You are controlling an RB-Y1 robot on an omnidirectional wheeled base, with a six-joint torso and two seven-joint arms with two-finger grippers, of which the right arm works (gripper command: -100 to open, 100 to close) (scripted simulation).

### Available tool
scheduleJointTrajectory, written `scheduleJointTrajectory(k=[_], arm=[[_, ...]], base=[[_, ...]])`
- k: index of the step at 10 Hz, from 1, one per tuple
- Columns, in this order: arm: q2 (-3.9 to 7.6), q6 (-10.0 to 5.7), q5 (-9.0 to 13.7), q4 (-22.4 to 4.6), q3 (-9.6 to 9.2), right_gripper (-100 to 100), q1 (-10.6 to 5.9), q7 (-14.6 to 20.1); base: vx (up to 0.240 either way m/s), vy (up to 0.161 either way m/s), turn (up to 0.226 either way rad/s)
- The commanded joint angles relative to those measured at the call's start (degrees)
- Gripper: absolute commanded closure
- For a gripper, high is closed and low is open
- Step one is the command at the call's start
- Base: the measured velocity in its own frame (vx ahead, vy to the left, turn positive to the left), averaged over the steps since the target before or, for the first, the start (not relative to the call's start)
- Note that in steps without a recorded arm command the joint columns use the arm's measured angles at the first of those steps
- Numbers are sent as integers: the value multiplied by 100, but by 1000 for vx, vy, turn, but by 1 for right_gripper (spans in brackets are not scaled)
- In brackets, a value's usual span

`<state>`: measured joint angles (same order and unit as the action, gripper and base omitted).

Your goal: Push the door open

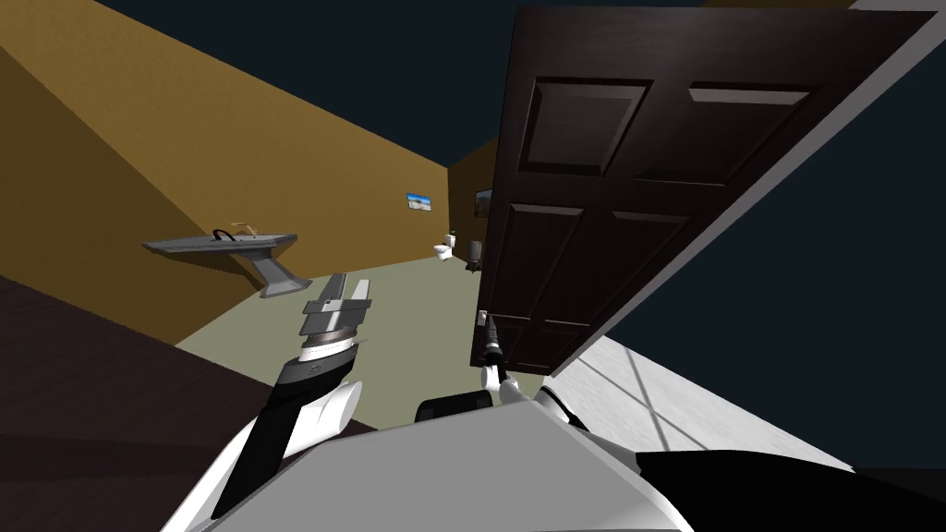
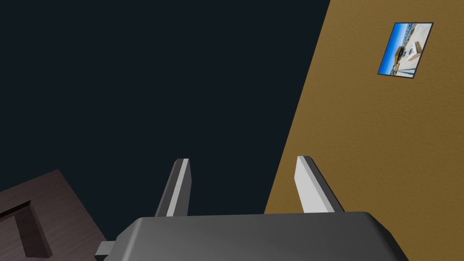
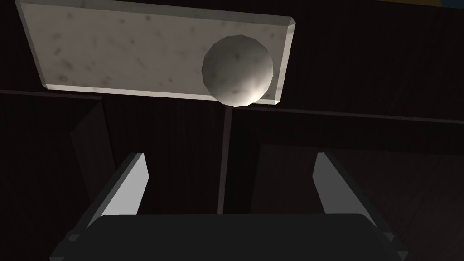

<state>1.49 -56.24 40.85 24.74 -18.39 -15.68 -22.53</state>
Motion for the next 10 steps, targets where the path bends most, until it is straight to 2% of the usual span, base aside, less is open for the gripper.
scheduleJointTrajectory(k=[1, 5, 10], arm=[[39, -9, 187, 220, -80, -100, 118, -171], [49, -114, 673, 517, -299, -100, 279, -505], [-73, -242, 1259, 875, -564, -100, 473, -908]], base=[[-113, -42, 115], [-92, -25, 110], [-99, -10, 105]])
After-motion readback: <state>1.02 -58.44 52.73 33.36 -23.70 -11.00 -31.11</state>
